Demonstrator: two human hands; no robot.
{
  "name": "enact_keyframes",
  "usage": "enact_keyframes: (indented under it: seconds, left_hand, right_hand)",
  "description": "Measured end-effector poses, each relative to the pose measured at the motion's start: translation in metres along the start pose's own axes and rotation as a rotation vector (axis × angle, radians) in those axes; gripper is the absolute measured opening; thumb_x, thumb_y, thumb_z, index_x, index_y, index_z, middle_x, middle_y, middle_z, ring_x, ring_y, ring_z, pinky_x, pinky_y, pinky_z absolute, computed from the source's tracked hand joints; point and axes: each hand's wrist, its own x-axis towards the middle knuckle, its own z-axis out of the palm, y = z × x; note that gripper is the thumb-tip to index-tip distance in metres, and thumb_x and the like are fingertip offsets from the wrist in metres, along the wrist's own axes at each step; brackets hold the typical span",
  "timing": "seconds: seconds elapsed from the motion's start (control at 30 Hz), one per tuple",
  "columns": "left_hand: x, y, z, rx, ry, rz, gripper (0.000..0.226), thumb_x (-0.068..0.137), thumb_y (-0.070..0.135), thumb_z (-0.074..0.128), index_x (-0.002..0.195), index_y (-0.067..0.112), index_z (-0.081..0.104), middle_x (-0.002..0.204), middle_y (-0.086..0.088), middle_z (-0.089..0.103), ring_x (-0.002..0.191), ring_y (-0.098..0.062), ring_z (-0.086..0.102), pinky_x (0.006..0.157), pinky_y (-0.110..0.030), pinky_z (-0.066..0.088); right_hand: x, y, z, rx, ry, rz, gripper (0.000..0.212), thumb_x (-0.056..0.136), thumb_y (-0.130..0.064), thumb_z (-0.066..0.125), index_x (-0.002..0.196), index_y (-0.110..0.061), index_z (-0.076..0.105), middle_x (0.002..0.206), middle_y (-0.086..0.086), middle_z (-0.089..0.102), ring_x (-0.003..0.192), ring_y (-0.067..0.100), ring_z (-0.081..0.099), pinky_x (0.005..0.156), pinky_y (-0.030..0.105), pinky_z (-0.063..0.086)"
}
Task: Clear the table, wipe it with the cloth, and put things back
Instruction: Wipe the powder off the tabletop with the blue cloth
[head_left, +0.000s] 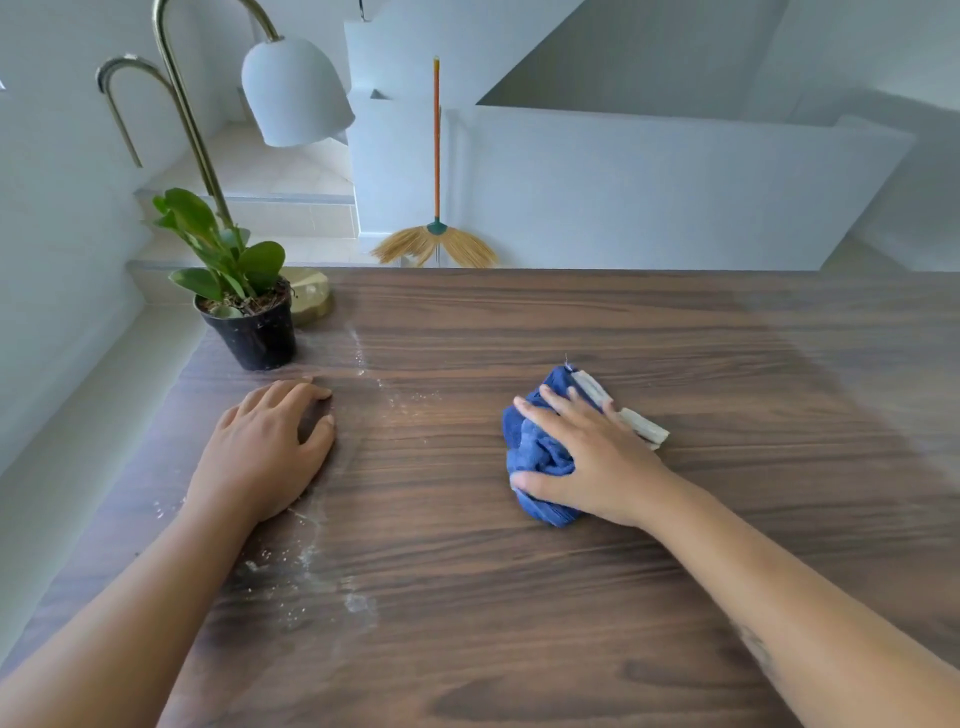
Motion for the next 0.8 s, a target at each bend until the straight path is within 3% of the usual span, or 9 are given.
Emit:
enact_keyframes:
  seconds: [0.1,0.2,0.27,0.33,0.4,0.57,0.67,0.73,0.8]
  left_hand:
    - [-0.001,-0.001,-0.001,0.001,-0.003,0.002,0.04,0.094,0.047,0.043,0.13,0.032,0.048,0.143,0.005,0.046,0.134,-0.021,0.036,0.109,-0.041,0.029]
    - [-0.003,-0.002,0.0,0.006,0.009,-0.008,0.04,0.093,0.047,0.043,0.13,0.032,0.049,0.143,0.006,0.045,0.133,-0.02,0.037,0.108,-0.04,0.03]
    - [-0.003,-0.002,0.002,0.021,0.021,-0.01,0.039,0.093,0.048,0.043,0.128,0.032,0.049,0.141,0.007,0.046,0.132,-0.02,0.038,0.106,-0.04,0.032]
    - [-0.001,0.001,0.003,0.031,0.025,-0.008,0.036,0.092,0.048,0.043,0.124,0.032,0.05,0.137,0.006,0.049,0.129,-0.021,0.04,0.103,-0.04,0.033]
    - [0.0,0.002,0.002,0.027,0.029,-0.009,0.035,0.092,0.047,0.043,0.123,0.032,0.049,0.135,0.006,0.049,0.127,-0.022,0.041,0.102,-0.04,0.034]
    - [-0.003,-0.001,0.001,0.004,0.016,-0.008,0.037,0.094,0.045,0.042,0.127,0.031,0.049,0.139,0.005,0.047,0.131,-0.021,0.038,0.105,-0.04,0.032]
    - [-0.003,-0.004,0.001,0.003,0.0,-0.012,0.039,0.094,0.046,0.039,0.129,0.031,0.047,0.141,0.005,0.045,0.132,-0.021,0.037,0.108,-0.04,0.031]
    - [-0.003,-0.005,0.002,0.003,0.009,0.001,0.039,0.094,0.047,0.036,0.129,0.032,0.046,0.141,0.006,0.045,0.132,-0.019,0.037,0.109,-0.039,0.031]
    - [-0.002,-0.005,0.002,-0.011,0.021,0.009,0.038,0.095,0.045,0.035,0.128,0.031,0.047,0.14,0.006,0.046,0.131,-0.018,0.037,0.11,-0.038,0.031]
  right_hand:
    - [-0.006,-0.004,0.005,0.109,0.045,-0.114,0.048,0.091,-0.054,0.047,0.138,-0.045,0.043,0.153,-0.016,0.032,0.144,0.004,0.02,0.114,0.025,0.015]
    - [-0.027,0.023,-0.005,0.215,0.035,-0.162,0.041,0.087,-0.054,0.044,0.126,-0.045,0.057,0.14,-0.021,0.049,0.131,-0.006,0.039,0.107,0.016,0.028]
    - [-0.018,0.047,-0.012,0.202,0.083,-0.033,0.043,0.086,-0.058,0.039,0.126,-0.05,0.052,0.141,-0.022,0.047,0.131,0.0,0.043,0.108,0.024,0.031]
    - [0.011,0.053,-0.013,0.087,0.126,0.143,0.046,0.089,-0.058,0.037,0.133,-0.049,0.046,0.149,-0.02,0.038,0.136,0.011,0.039,0.109,0.034,0.031]
    - [0.044,0.026,-0.005,-0.008,0.12,0.213,0.048,0.093,-0.054,0.041,0.139,-0.043,0.042,0.155,-0.011,0.03,0.141,0.018,0.031,0.11,0.036,0.028]
    - [0.038,-0.073,0.031,0.029,0.066,-0.086,0.059,0.087,-0.061,0.044,0.142,-0.041,0.038,0.155,-0.009,0.031,0.144,0.014,0.021,0.113,0.03,0.019]
    - [-0.013,-0.082,0.027,0.081,-0.034,-0.3,0.073,0.079,-0.068,0.044,0.146,-0.039,0.032,0.153,-0.016,0.032,0.145,0.007,0.017,0.118,0.028,0.009]
    - [-0.022,-0.055,0.017,0.003,-0.074,-0.27,0.08,0.073,-0.08,0.037,0.144,-0.046,0.029,0.154,-0.022,0.024,0.146,0.006,0.01,0.119,0.033,0.007]
    - [0.004,-0.029,0.009,-0.077,-0.056,-0.099,0.085,0.067,-0.089,0.024,0.144,-0.052,0.023,0.158,-0.02,0.013,0.148,0.01,0.004,0.119,0.038,0.006]
